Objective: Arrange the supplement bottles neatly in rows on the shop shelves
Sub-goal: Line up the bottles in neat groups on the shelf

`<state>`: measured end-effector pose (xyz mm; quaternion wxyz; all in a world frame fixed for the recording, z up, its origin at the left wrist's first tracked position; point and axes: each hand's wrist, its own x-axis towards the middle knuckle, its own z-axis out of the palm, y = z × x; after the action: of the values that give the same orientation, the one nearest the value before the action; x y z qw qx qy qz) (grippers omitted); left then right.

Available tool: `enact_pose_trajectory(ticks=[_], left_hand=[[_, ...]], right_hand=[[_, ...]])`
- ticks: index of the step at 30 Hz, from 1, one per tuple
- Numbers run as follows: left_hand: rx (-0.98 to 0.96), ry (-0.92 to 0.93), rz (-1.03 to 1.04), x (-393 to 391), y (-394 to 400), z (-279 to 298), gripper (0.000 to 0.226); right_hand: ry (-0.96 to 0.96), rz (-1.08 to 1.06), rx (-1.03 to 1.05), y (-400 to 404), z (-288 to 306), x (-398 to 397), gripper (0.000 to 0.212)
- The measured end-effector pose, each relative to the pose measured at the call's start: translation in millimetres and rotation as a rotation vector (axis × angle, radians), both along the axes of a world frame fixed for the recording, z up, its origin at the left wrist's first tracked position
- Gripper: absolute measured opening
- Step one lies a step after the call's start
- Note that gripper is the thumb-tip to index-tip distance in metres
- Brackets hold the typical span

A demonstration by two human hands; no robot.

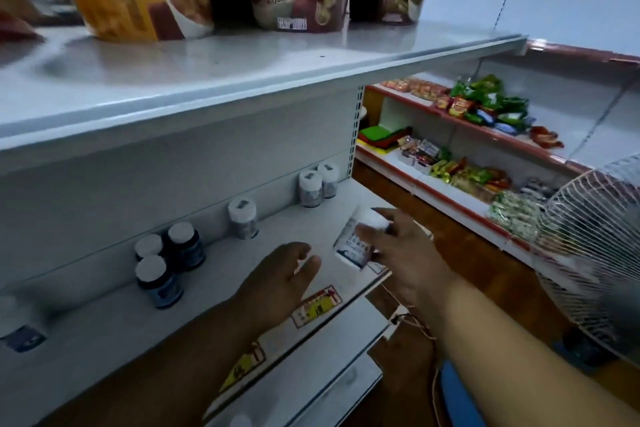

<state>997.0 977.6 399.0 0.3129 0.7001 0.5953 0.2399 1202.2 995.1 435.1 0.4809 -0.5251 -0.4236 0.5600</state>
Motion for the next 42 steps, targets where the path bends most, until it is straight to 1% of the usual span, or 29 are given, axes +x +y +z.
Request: enact_pose_trajectory(ticks=[2, 4, 6, 8, 11, 13, 16, 20, 22, 25, 29, 32, 35, 39, 42], left_hand=[[-0.007, 0.148, 0.006, 8.4, 32.9, -11.3, 0.061], [-0.033, 0.271, 0.028, 17.3, 64.5, -26.7, 0.078], [-0.082, 0.372, 0.061, 27.1, 93.2, -42.1, 0.094], [-0.139, 0.46, 0.091, 38.6, 118.3, -55.5, 0.105], [-0.174, 0.486, 0.181, 52.6, 151.2, -71.8, 0.115], [-0.123, 0.478, 0.268, 58.4, 168.2, -81.5, 0.117], [-0.043, 0.506, 0.344, 65.7, 184.0, -87.0, 0.11], [-0.06, 0.552, 0.382, 73.9, 189.2, -92.4, 0.103], [-0.063, 0.542, 0.395, 73.7, 190.8, -95.1, 0.1], [-0.089, 0.502, 0.392, 74.2, 184.1, -89.1, 0.099], [-0.088, 0.45, 0.449, 79.1, 145.1, -68.4, 0.099], [-0.023, 0.477, 0.48, 75.7, 92.1, -55.5, 0.094], [0.022, 0.478, 0.582, 56.4, 19.6, -51.3, 0.086], [0.048, 0.539, 0.768, 10.4, -105.8, -44.5, 0.073], [0.034, 0.62, 0.913, -23.4, -218.3, -37.4, 0.067]], right_hand=[[-0.328, -0.005, 0.072, 36.3, -5.1, 7.9, 0.043], [-0.548, 0.052, 0.145, 71.7, -12.7, 11.9, 0.048], [-0.678, 0.164, 0.23, 104.2, -26.1, 12.6, 0.053], [-0.772, 0.283, 0.352, 134.1, -42.7, 12.4, 0.053], [-0.929, 0.478, 0.442, 174.6, -57.5, 11.8, 0.06], [-1.014, 0.583, 0.482, 197.1, -58.6, 10.1, 0.065], [-1.028, 0.627, 0.544, 221.3, -61.4, 7.4, 0.057], [-0.982, 0.649, 0.588, 232.3, -69.5, 9.0, 0.049], [-0.97, 0.637, 0.613, 233.1, -73.3, 12.3, 0.051], [-0.98, 0.58, 0.685, 226.7, -75.1, 17.9, 0.062], [-0.968, 0.501, 0.859, 202.2, -68.3, 17.4, 0.059], [-0.945, 0.493, 0.992, 173.7, -63.6, 3.5, 0.056], [-0.906, 0.573, 1.037, 127.5, -59.2, -22.4, 0.053], [-0.816, 0.785, 1.107, 33.5, -61.3, -80.2, 0.054], [-0.8, 0.964, 1.143, -63.7, -64.7, -139.1, 0.056]])
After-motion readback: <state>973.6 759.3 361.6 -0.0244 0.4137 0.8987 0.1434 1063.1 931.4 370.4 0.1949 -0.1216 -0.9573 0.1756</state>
